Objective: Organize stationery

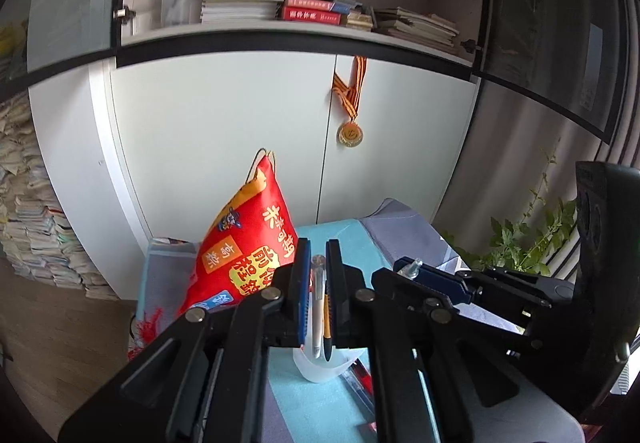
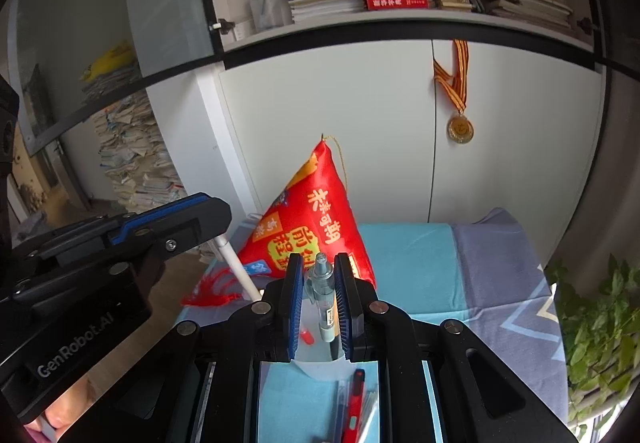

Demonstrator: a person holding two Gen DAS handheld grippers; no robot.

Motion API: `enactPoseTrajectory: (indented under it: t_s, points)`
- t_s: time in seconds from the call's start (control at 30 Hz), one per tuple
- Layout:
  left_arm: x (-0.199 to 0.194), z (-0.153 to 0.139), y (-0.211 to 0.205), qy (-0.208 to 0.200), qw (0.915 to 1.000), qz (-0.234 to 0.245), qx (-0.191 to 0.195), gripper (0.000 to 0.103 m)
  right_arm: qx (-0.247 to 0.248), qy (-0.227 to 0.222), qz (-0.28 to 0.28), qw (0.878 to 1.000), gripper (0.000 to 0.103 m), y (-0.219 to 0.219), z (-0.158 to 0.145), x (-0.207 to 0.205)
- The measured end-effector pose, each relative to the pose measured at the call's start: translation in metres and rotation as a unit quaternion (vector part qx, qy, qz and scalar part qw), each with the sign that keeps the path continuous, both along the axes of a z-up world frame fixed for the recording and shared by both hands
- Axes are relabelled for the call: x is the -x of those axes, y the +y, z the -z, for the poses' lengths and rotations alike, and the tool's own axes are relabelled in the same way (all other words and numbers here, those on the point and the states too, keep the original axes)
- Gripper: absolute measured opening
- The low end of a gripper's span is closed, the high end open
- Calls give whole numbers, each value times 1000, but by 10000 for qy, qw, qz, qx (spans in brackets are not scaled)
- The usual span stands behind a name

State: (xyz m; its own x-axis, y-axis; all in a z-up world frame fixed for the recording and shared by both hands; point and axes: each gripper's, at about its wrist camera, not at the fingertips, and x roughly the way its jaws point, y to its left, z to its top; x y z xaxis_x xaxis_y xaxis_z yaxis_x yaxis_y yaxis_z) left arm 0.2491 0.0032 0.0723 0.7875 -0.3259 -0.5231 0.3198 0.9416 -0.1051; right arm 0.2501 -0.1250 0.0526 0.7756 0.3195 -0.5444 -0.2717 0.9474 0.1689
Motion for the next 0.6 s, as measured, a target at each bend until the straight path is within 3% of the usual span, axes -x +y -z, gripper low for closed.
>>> enactPoseTrajectory:
  t_s: [0.37,0.6]
  points:
    - [-15,42,-11,367,9989,112,-272,5,-39,695,-169,9974,17,-1,54,-30]
    - [-20,56,-15,551,9979,86,-316,6,-61,919,-158,9956,17,-4,66,-33]
